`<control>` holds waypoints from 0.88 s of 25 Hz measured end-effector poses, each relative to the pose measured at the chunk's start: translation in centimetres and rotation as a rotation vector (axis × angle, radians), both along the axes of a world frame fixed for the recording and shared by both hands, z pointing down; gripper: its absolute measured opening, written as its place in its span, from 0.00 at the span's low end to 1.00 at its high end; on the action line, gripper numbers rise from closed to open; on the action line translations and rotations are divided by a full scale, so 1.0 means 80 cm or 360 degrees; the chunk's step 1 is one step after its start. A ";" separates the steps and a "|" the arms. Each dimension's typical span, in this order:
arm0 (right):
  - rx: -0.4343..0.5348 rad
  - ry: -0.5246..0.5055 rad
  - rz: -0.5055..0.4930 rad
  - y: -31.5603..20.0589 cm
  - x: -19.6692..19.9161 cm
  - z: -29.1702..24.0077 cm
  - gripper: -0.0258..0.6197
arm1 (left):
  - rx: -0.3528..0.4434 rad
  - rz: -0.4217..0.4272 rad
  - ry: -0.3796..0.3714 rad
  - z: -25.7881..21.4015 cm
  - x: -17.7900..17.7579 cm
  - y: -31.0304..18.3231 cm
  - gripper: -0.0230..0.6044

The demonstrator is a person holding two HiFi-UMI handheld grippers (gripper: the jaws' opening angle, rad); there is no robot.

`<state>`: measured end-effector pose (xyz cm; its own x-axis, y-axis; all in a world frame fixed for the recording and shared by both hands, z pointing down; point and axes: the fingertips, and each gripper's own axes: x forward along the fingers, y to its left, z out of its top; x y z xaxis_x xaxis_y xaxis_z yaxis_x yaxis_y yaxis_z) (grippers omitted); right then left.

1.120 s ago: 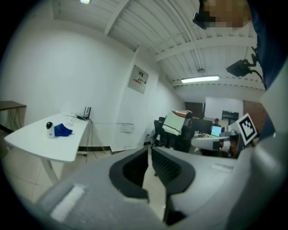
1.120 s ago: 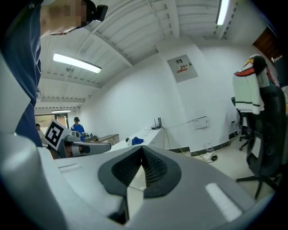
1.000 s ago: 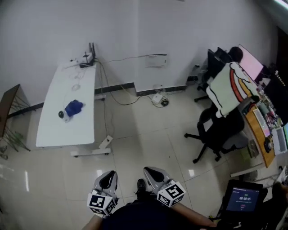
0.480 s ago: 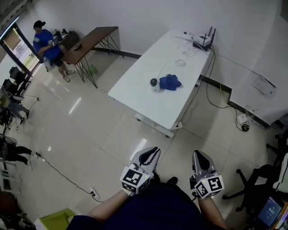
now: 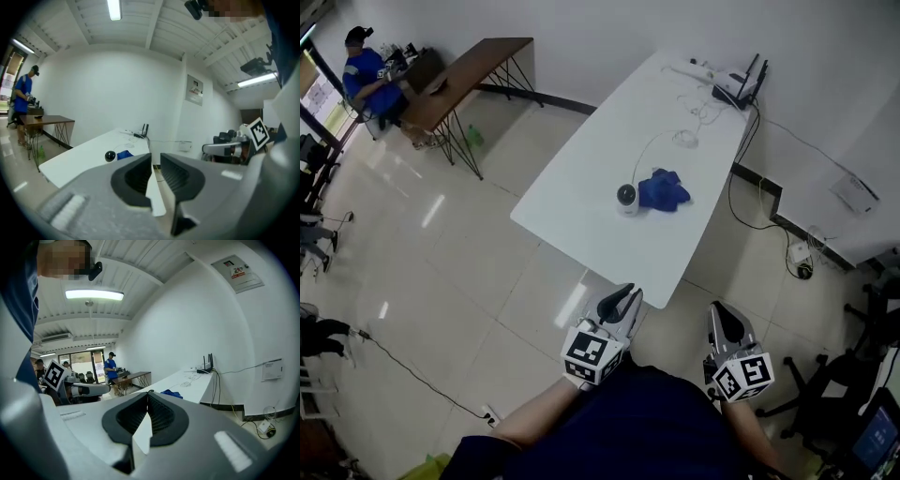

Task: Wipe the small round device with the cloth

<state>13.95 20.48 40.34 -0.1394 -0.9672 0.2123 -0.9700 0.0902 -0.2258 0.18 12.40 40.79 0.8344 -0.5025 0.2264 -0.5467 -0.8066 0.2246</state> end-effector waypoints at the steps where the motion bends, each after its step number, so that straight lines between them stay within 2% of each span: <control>1: -0.0011 0.0011 0.0014 -0.020 0.001 -0.001 0.05 | -0.0015 0.0028 0.0004 -0.002 0.006 -0.022 0.14; 5: -0.0060 0.0051 0.0039 -0.096 0.004 0.001 0.06 | -0.0058 0.0095 0.0017 0.007 0.015 -0.096 0.18; 8: -0.0110 0.0077 0.0014 -0.149 0.000 0.010 0.16 | -0.0075 0.0095 -0.0031 0.028 0.010 -0.146 0.20; 11: -0.0182 0.0163 -0.0056 -0.198 0.005 0.029 0.25 | -0.0109 0.0122 -0.0100 0.055 0.013 -0.185 0.26; 17: -0.0366 0.0462 -0.0377 -0.299 0.031 0.111 0.49 | -0.0167 0.0074 -0.0269 0.103 0.018 -0.241 0.38; 22: -0.0458 0.0716 -0.0727 -0.382 0.028 0.168 0.57 | -0.0196 0.0042 -0.0450 0.140 0.024 -0.262 0.47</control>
